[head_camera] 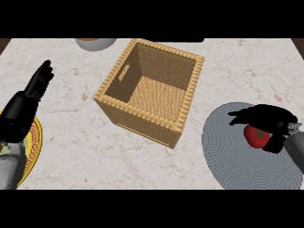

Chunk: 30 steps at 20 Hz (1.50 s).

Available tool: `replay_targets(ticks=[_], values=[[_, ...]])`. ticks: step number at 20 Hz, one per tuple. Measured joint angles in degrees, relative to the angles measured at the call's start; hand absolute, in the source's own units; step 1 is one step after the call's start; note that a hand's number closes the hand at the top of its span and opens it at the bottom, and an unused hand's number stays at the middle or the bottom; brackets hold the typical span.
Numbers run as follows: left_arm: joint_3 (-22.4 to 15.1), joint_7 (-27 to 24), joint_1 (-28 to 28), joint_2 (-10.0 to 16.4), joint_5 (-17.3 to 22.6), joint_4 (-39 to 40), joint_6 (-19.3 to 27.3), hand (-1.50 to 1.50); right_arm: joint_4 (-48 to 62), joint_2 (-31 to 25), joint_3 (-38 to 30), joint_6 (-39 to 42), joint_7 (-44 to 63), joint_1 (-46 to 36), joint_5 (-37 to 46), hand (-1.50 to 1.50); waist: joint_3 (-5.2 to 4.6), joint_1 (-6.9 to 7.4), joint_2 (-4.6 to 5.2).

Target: Pick the tomato from the placemat and place it in the basket

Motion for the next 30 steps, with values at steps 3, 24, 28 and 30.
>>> replay_targets(ticks=[3, 24, 28, 30], values=[[0.17, 0.33, 0.04, -0.13, -0.33, -0.52, -0.34, 0.0, 0.86, 0.7, -0.8, -1.43, -1.0, -0.3, 0.63, 1.5, -0.19, 0.05, -0.2], [3.0, -0.57, 2.86, 0.08, -0.63, -0.69, -0.81, 0.0, 0.38, 7.06, -22.78, -18.05, 25.3, 4.69, 0.04, 1.5, 0.02, -3.47, -0.77], [2.96, -0.11, 3.13, 0.09, -0.74, -1.34, -0.79, 0.0, -8.23, 10.64, -29.35, -22.87, 32.24, 4.99, -4.22, 1.5, 0.07, -3.67, -0.9], [3.11, 0.35, 2.97, 0.22, -0.61, -1.44, -0.89, 0.0, -12.93, 13.57, -31.77, -24.96, 33.5, 4.13, -7.74, 1.5, 0.1, -3.61, -0.96]])
